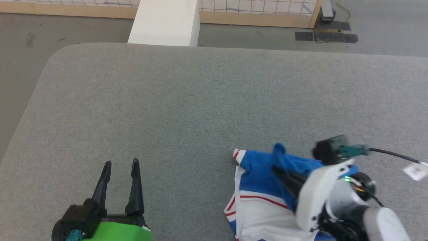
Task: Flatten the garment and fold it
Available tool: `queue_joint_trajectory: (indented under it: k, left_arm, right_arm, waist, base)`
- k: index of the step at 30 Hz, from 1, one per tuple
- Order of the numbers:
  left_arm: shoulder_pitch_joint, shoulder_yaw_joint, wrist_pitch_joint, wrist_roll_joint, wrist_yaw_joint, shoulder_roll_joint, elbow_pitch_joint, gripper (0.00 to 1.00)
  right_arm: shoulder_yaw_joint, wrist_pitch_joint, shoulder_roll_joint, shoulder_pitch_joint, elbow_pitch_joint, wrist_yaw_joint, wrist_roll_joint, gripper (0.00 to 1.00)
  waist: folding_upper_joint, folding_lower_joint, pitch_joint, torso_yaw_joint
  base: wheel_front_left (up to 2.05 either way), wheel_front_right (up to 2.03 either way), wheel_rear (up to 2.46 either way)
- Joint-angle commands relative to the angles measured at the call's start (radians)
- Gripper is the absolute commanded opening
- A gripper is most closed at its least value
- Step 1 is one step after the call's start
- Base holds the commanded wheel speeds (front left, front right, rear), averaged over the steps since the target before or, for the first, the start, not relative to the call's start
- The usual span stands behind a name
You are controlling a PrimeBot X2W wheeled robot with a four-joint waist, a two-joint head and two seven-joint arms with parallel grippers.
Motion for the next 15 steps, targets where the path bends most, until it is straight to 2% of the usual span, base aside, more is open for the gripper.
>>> queue_joint_trajectory:
  k: [1,9,11,12,13,15]
  left_arm:
    - [-0.022,-0.001,-0.005,-0.011,-0.007,-0.005,0.003,1.0]
    - [-0.032,-0.012,-0.005,-0.018,-0.012,-0.007,0.026,1.0]
    - [-0.034,-0.013,-0.005,-0.018,-0.013,-0.008,0.032,1.0]
    - [-0.036,-0.013,-0.005,-0.018,-0.014,-0.008,0.035,1.0]
    - [-0.037,-0.013,-0.005,-0.018,-0.015,-0.008,0.037,1.0]
    - [-0.039,-0.014,-0.005,-0.018,-0.015,-0.008,0.04,1.0]
  right_arm:
    - [0.026,-0.012,0.004,-0.029,0.023,-0.001,-0.01,0.0]
    - [0.138,-0.097,0.014,-0.101,0.197,-0.001,-0.089,0.0]
    - [0.146,-0.113,0.02,-0.107,0.255,-0.001,-0.091,0.27]
    - [0.153,-0.124,0.022,-0.112,0.286,-0.001,-0.1,0.9]
    - [0.157,-0.131,0.023,-0.116,0.309,-0.001,-0.105,1.0]
    - [0.156,-0.157,0.027,-0.126,0.353,-0.001,-0.102,1.0]
  waist:
    - [0.0,0.0,0.006,0.009]
    - [0.0,0.0,0.006,0.033]
    - [0.0,0.0,0.004,0.036]
    - [0.0,0.0,0.003,0.038]
    - [0.0,0.0,0.002,0.039]
    - [0.0,0.0,0.001,0.04]
  base:
    - [0.0,0.0,0.0]
    - [0.0,0.0,0.0]
    - [0.0,0.0,0.0]
    - [0.0,0.0,0.0]
    - [0.0,0.0,0.0]
    - [0.0,0.0,0.0]
